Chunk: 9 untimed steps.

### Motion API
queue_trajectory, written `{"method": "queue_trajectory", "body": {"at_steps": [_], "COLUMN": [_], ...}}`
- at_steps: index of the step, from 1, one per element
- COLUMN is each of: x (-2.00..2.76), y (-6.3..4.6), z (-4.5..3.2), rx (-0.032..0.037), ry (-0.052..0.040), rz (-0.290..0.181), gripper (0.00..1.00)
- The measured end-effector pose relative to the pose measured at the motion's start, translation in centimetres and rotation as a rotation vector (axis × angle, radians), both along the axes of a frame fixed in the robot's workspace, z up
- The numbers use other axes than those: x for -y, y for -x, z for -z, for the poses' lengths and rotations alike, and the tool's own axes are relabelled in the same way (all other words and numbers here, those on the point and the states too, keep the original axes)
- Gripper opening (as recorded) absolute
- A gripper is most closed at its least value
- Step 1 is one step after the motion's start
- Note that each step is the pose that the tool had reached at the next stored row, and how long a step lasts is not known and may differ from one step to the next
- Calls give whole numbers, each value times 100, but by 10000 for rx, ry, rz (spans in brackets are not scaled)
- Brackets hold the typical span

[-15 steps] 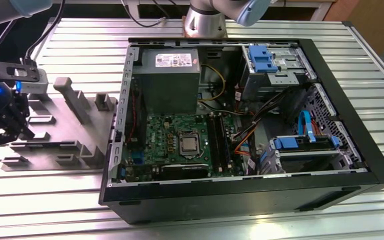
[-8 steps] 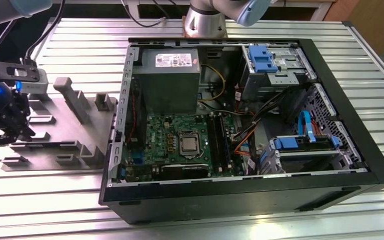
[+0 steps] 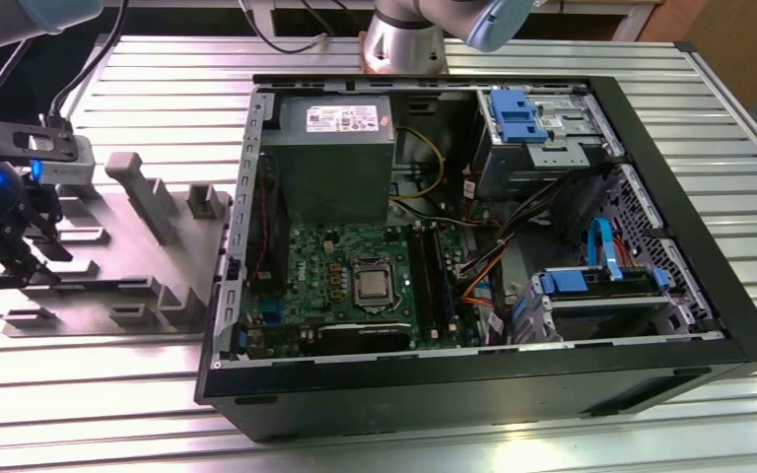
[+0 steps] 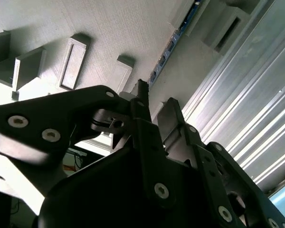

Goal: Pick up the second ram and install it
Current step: 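Pick up the second ram and move it above second insertion slot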

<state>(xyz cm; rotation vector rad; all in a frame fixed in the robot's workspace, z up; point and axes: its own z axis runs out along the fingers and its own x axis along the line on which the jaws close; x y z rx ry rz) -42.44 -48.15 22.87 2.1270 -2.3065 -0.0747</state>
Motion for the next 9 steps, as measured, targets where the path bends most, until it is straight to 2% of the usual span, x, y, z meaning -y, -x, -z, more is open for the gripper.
{"method": "queue_trajectory", "body": {"at_steps": [1,2,9], "x": [0,-1,-1], "y": [0,0,0], "z": [29,44,178], "rx": [11,11,11], "ry": [2,2,2], "rz": [-522,-603,-661], "gripper": [36,36,36]}}
